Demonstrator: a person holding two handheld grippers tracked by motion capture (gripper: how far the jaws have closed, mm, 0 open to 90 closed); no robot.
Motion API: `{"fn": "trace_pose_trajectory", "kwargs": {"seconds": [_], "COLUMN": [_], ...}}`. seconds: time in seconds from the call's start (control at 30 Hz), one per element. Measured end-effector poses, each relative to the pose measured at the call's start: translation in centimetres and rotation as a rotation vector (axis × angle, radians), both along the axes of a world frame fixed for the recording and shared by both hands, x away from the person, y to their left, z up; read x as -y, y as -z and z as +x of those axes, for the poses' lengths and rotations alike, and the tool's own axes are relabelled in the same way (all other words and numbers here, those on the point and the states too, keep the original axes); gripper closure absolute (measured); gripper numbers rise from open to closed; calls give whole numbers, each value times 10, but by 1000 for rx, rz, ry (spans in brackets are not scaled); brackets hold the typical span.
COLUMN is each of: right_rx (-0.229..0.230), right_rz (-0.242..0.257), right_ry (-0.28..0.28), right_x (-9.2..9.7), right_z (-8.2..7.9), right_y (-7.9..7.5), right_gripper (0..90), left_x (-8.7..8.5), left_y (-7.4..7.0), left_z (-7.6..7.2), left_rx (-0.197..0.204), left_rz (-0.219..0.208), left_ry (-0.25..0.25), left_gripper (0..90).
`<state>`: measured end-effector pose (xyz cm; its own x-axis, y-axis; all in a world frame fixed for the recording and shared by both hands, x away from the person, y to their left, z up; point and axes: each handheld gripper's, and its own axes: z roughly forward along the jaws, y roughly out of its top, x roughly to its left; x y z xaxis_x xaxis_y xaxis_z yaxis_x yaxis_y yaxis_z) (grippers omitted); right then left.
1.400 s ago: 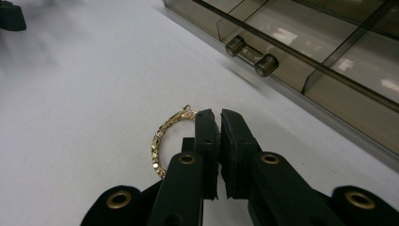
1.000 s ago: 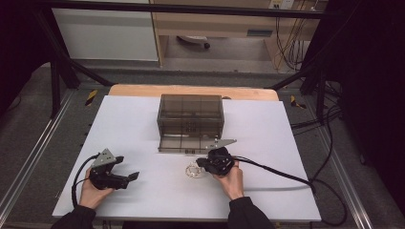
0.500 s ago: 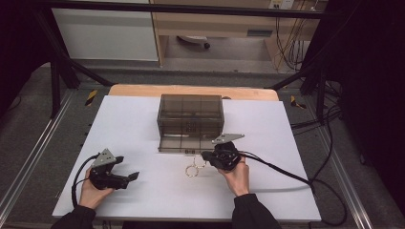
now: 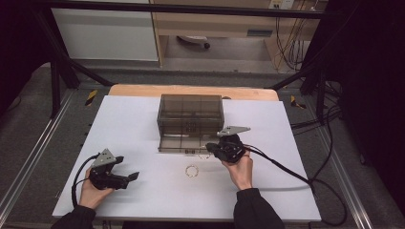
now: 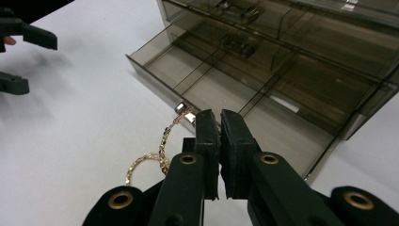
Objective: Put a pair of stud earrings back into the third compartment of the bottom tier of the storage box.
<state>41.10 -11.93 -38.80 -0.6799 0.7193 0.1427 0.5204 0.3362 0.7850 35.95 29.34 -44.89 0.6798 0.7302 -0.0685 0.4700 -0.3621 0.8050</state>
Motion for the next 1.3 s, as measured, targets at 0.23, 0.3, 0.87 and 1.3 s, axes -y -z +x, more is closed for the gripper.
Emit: {"fn": "trace_pose_trajectory", "kwargs": {"seconds": [0.23,0.3,0.87,1.3], "right_rx": [9,8,7,-13], "right_rz": [-6,-11,-40,-80], "right_ry": [34,46,100,128], "right_x": [4,5,4,-2], "right_z": [11,14,37,53], "right_y": [-3,-3,5,23], "right_gripper": [868,868,868,866], "left_x": [0,0,0,0], "left_y": [0,0,1,1], "left_z": [0,0,0,1], "left_rx": [-2,-2,-3,-4], "left_rz": [1,1,0,2], "left_ry": [0,0,0,0], "left_gripper": [72,72,72,72]}}
